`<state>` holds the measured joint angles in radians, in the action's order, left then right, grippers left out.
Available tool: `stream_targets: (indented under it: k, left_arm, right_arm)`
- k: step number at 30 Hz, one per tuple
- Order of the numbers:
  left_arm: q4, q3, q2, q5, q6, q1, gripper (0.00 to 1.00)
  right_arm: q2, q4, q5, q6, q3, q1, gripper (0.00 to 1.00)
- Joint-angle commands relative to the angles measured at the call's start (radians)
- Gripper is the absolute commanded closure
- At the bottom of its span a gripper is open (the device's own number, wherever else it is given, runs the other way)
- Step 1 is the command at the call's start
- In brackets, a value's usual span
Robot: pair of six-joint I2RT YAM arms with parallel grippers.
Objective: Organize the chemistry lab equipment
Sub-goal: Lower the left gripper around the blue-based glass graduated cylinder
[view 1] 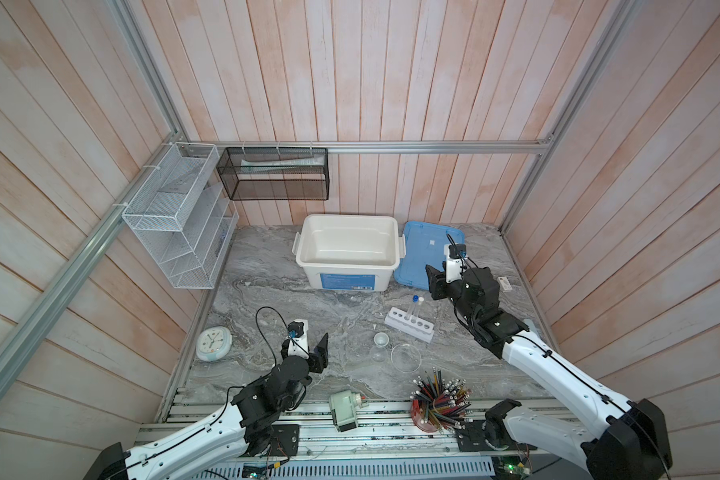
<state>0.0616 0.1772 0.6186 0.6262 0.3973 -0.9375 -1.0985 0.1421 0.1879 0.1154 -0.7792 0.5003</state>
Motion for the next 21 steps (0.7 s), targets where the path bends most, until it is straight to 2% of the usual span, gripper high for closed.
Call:
stream_targets:
  k: [1, 12, 21]
  left_arm:
    - [0.084, -0.026, 0.044, 0.023, 0.013, -0.004, 0.31]
    - [0.177, -0.064, 0.08, 0.023, 0.007, -0.004, 0.44]
    - [0.267, -0.073, 0.153, 0.001, -0.02, -0.003, 0.59]
  right_arm:
    - [-0.007, 0.022, -0.012, 0.015, 0.013, -0.006, 0.5]
    - [0.015, 0.031, -0.01, 0.027, 0.042, -0.013, 0.57]
    - [0.026, 0.032, -0.01, 0.036, 0.054, -0.013, 0.62]
